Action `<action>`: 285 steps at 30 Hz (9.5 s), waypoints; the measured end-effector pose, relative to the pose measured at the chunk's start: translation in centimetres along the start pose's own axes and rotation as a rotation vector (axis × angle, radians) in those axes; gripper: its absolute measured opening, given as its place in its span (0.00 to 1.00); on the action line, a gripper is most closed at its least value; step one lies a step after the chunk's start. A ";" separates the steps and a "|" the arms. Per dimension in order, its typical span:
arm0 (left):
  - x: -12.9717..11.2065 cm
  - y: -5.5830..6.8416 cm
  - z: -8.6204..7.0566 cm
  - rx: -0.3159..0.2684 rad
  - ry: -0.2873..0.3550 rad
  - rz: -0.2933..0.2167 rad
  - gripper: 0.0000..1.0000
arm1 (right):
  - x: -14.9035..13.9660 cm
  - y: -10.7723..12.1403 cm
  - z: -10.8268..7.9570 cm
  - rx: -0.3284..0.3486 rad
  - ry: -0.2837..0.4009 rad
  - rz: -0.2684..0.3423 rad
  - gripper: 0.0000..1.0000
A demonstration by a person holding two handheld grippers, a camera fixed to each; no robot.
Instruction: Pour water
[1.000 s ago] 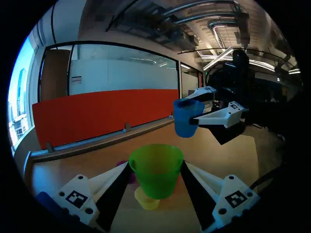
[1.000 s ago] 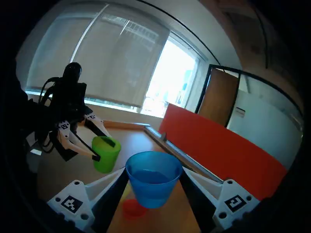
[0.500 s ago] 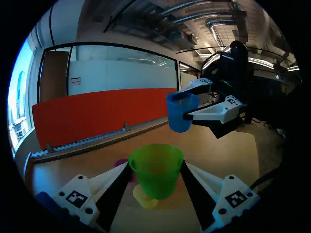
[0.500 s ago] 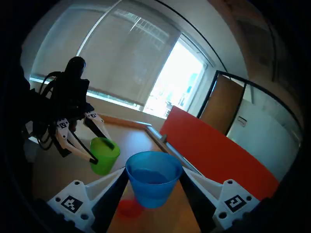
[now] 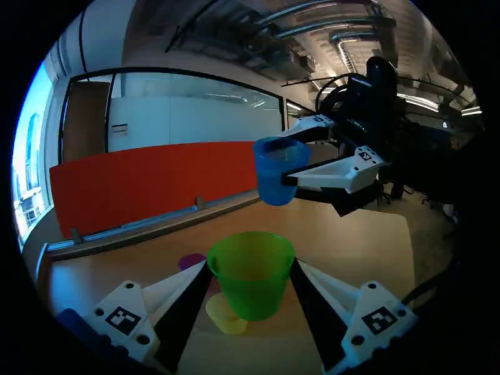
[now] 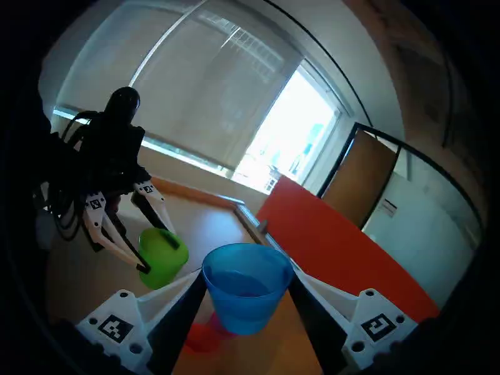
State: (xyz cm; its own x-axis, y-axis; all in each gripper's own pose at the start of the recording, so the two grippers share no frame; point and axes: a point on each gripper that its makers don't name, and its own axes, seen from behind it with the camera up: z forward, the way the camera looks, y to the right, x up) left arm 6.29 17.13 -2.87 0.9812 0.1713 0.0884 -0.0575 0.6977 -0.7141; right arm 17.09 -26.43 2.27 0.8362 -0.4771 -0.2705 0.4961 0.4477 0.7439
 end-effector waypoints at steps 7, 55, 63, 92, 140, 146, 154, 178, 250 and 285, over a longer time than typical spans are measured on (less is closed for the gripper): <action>-0.1 0.5 0.1 -0.004 -0.002 0.007 0.87 | 0.4 0.0 0.3 0.000 -0.003 -0.039 0.91; -0.1 2.5 0.9 -0.047 0.013 0.000 0.86 | 2.9 -0.2 2.0 0.015 0.000 -0.274 0.91; 0.0 2.7 0.9 -0.049 0.012 0.008 0.86 | 3.0 -0.3 2.3 0.010 0.000 -0.310 0.91; 0.6 3.4 0.9 -0.056 0.035 0.030 0.86 | 3.7 -0.7 2.6 0.018 -0.009 -0.442 0.91; 1.2 3.8 1.4 -0.066 0.045 0.036 0.86 | 4.8 -0.7 3.2 0.015 -0.021 -0.578 0.91; 1.3 3.9 1.4 -0.068 0.047 0.038 0.86 | 4.7 -0.5 3.1 0.012 -0.022 -0.587 0.91; 1.4 3.9 1.3 -0.066 0.047 0.039 0.86 | 4.8 -0.3 2.9 0.008 -0.020 -0.602 0.91; 1.3 3.9 1.2 -0.067 0.048 0.041 0.86 | 4.9 0.2 2.9 0.000 -0.023 -0.649 0.91; 1.5 4.1 1.3 -0.071 0.052 0.044 0.86 | 6.1 0.7 3.7 -0.025 -0.022 -0.800 0.91; 1.7 3.7 1.2 -0.057 0.065 0.033 0.86 | 7.3 0.5 4.6 -0.045 -0.010 -0.876 0.91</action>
State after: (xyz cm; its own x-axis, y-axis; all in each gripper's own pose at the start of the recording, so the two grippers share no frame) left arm 7.54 20.87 -4.55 0.9889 0.1473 0.0202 -0.0817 0.6514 -0.7544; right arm 22.38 -33.17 3.47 0.1486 -0.6697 -0.7276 0.9677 -0.0531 0.2464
